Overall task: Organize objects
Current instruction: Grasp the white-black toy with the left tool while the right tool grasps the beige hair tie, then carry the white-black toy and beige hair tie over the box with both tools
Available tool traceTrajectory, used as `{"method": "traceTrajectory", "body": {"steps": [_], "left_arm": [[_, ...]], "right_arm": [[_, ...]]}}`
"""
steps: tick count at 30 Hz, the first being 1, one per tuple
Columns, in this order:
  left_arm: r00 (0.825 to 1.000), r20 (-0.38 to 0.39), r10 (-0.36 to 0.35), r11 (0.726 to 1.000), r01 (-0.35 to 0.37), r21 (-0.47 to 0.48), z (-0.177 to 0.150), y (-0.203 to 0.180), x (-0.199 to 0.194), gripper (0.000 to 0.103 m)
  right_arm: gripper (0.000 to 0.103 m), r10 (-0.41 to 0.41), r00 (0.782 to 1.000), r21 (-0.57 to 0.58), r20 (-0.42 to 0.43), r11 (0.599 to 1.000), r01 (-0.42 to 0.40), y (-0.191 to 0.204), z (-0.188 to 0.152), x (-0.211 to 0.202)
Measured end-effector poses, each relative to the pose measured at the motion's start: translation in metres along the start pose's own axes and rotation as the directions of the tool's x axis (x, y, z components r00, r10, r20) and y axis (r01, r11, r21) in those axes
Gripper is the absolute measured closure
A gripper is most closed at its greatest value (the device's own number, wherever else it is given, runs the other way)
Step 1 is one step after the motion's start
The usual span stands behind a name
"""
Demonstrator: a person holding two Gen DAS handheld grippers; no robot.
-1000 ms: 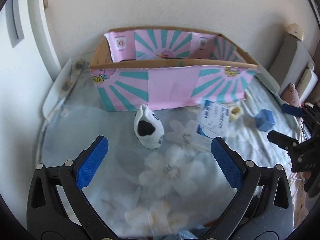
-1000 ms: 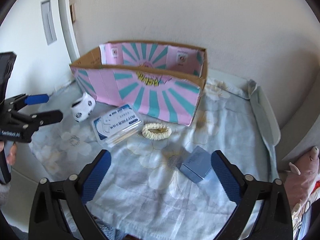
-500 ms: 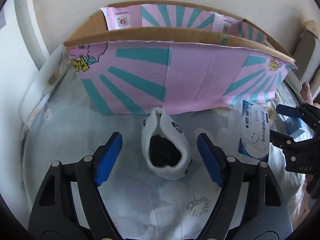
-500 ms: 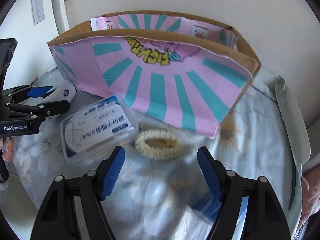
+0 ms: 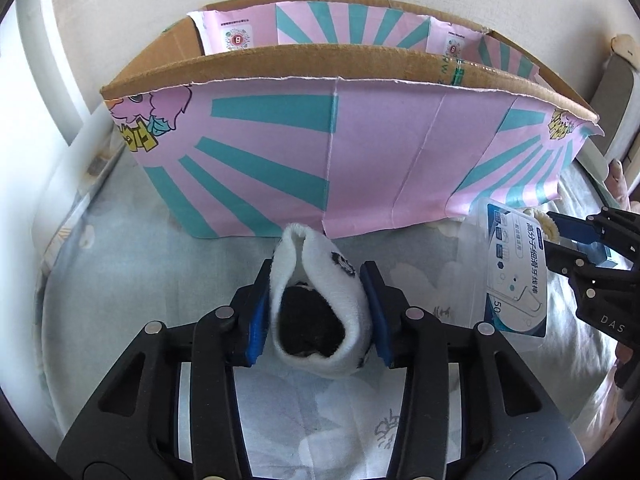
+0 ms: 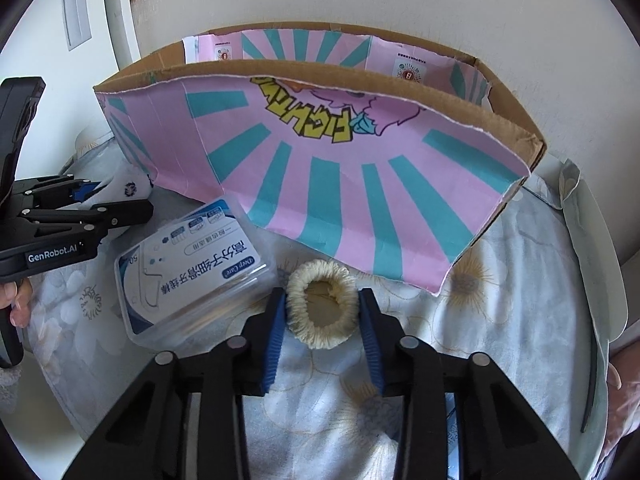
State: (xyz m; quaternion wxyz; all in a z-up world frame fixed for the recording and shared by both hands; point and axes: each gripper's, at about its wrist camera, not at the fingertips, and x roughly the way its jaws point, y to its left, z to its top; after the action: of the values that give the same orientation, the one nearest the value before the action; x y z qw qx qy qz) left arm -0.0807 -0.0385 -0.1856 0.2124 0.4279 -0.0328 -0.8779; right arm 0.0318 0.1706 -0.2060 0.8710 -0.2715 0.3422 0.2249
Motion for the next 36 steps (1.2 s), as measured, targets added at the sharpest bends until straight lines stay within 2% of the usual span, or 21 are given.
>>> {"method": "traceTrajectory", "body": {"steps": [10,16,24,26,29,30,36], "left_arm": [[1.0,0.019,-0.002,0.999,0.003,-0.038,0.009,0.005,-0.027,0.065],[0.999,0.048,0.014,0.998,-0.011,-0.064,0.017,0.008,-0.075,0.065],[0.998,0.068,0.018,0.994,-0.01,-0.112,0.024,0.0,-0.144,0.065],[0.996,0.077,0.037,0.992,-0.027,-0.126,0.023,-0.003,-0.157,0.065],[0.997,0.074,0.02,0.982,-0.006,-0.187,0.021,-0.001,-0.17,0.065],[0.997,0.066,0.045,0.972,-0.028,-0.233,0.022,0.0,-0.173,0.065],[0.992,0.107,0.071,0.977,-0.048,-0.209,0.035,-0.002,-0.191,0.065]], "right_arm": [[0.073,-0.004,0.999,0.003,0.035,1.0,0.004,0.002,0.003,-0.031],[0.073,-0.004,0.998,0.05,0.056,0.999,0.001,0.005,0.018,-0.071],[0.073,-0.03,0.998,0.203,0.054,0.979,0.018,0.012,0.039,-0.128],[0.073,-0.044,0.997,0.231,0.063,0.973,0.028,0.013,0.044,-0.14],[0.073,-0.067,0.994,0.255,0.089,0.966,0.042,0.016,0.051,-0.157],[0.073,-0.069,0.993,0.258,0.097,0.965,0.042,0.017,0.054,-0.163],[0.073,-0.089,0.987,0.251,0.136,0.967,0.052,0.021,0.066,-0.182]]}}
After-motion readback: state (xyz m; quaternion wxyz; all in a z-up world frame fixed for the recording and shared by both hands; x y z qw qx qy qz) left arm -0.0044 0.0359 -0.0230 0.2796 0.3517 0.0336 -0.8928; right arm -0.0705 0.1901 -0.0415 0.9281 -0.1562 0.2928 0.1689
